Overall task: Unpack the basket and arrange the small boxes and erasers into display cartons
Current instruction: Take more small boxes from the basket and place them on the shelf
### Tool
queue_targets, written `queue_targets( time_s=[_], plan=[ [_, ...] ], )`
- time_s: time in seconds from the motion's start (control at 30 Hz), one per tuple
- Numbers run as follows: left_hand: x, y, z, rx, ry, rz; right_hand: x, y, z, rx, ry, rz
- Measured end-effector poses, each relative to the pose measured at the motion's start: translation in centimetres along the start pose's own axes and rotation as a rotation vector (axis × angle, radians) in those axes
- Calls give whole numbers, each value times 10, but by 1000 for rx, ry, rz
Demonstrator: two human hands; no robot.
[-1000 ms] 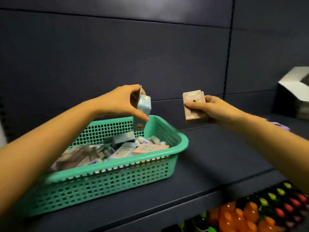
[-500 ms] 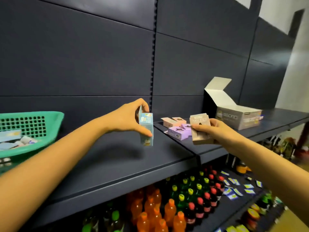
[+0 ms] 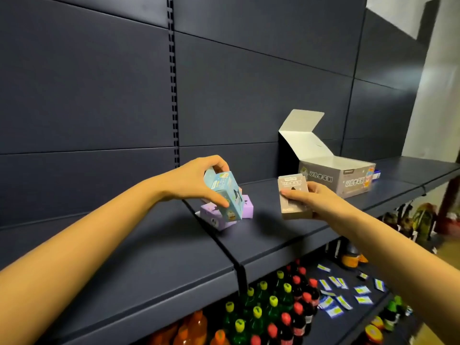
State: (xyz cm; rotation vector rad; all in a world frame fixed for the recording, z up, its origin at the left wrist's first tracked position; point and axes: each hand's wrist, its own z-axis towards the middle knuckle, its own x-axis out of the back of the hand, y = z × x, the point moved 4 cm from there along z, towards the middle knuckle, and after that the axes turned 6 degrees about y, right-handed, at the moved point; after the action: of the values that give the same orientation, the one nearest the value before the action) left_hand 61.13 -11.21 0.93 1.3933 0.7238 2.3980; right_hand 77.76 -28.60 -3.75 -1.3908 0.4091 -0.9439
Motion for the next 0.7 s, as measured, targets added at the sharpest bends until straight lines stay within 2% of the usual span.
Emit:
queue_targets(
  time_s=[0.13,0.33,0.7],
  plan=[
    [-21,-4,49,-10,-97,-68,24,2,46,1,-1,-19],
    [-68,-20,114,-56,-212,-29,38,28,107,-26,-24,43],
    [-106,-65,185,140,-401,235,11,61,220,-36,-192,-35]
  ],
)
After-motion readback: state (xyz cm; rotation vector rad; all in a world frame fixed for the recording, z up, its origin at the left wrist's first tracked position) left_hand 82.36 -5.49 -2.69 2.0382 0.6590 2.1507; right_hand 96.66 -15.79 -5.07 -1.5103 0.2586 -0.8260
